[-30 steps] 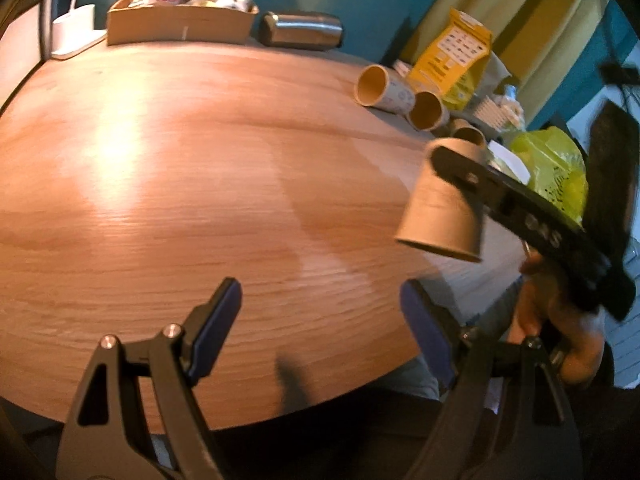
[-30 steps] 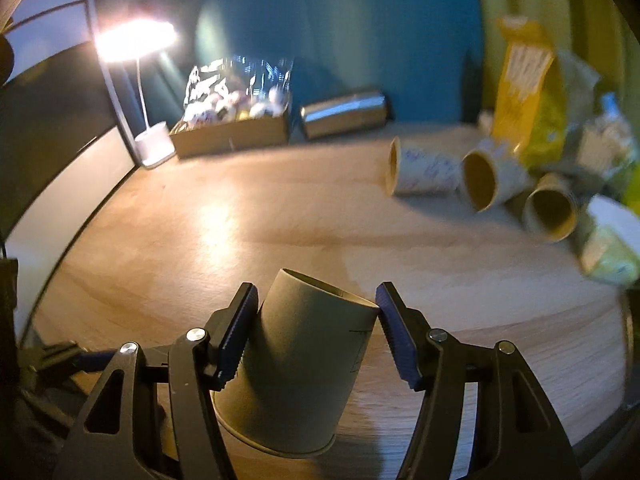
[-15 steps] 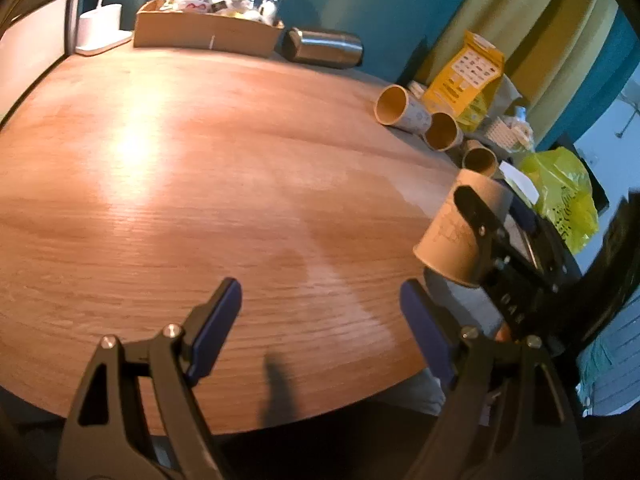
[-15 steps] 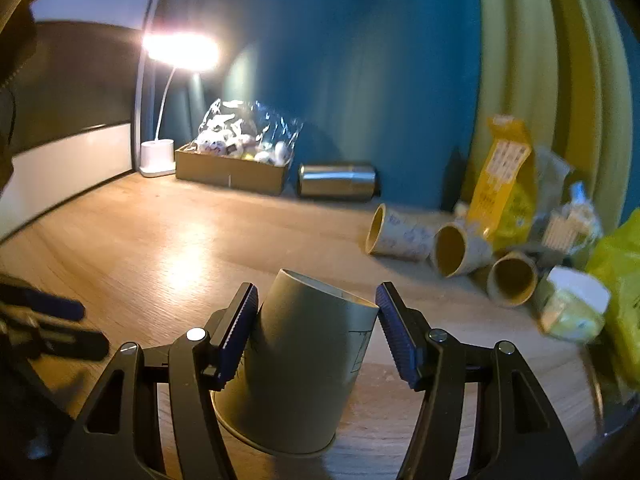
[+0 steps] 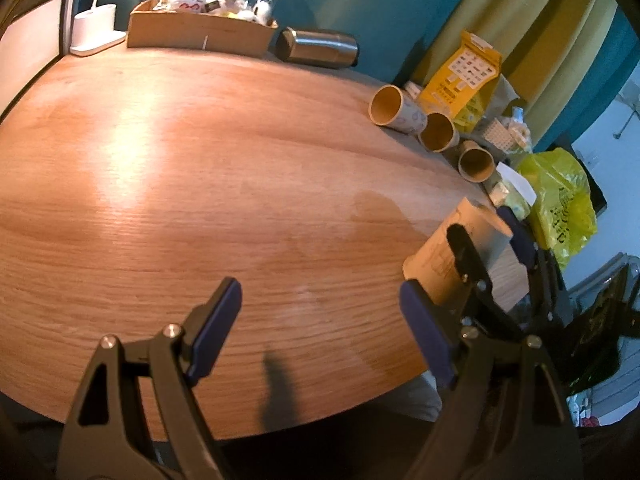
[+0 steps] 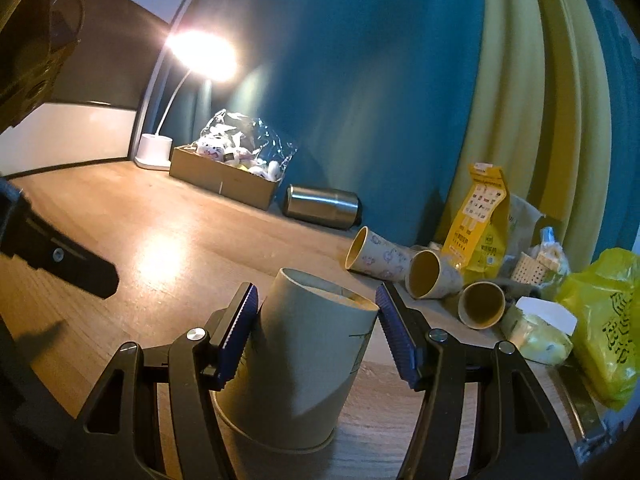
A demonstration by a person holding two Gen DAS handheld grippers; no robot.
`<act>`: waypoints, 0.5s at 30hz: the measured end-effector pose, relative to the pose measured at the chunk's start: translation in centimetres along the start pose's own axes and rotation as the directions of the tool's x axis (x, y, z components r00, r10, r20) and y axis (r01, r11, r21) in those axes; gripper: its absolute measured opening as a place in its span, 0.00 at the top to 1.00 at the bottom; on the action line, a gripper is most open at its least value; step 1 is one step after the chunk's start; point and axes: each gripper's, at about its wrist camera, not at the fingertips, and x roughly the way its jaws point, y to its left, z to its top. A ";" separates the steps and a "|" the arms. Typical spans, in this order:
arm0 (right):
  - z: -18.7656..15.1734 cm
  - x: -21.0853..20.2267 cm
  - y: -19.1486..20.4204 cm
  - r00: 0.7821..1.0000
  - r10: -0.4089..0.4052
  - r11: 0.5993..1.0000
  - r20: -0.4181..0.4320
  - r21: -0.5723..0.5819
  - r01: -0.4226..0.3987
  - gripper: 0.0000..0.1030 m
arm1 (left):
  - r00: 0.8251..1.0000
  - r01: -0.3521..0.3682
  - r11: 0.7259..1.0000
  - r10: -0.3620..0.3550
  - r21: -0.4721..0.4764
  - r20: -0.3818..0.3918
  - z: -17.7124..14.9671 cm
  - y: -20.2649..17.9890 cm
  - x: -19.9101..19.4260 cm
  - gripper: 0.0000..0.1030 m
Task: Flip cup upside down
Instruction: 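Rotate the held cup upright and lower it onto the table with the right gripper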
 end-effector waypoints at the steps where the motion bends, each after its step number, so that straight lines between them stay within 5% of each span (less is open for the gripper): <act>1: -0.1 -0.2 0.0 1.000 0.000 1.000 0.000 0.001 0.000 0.37 | 1.000 0.003 1.000 -0.003 0.000 0.002 0.0 0.0 0.0 0.20; 15: -0.8 -0.8 -0.4 0.999 0.028 0.999 -0.035 0.041 -0.026 0.37 | 1.000 0.009 1.000 -0.009 0.024 -0.010 -0.2 -0.9 0.4 0.20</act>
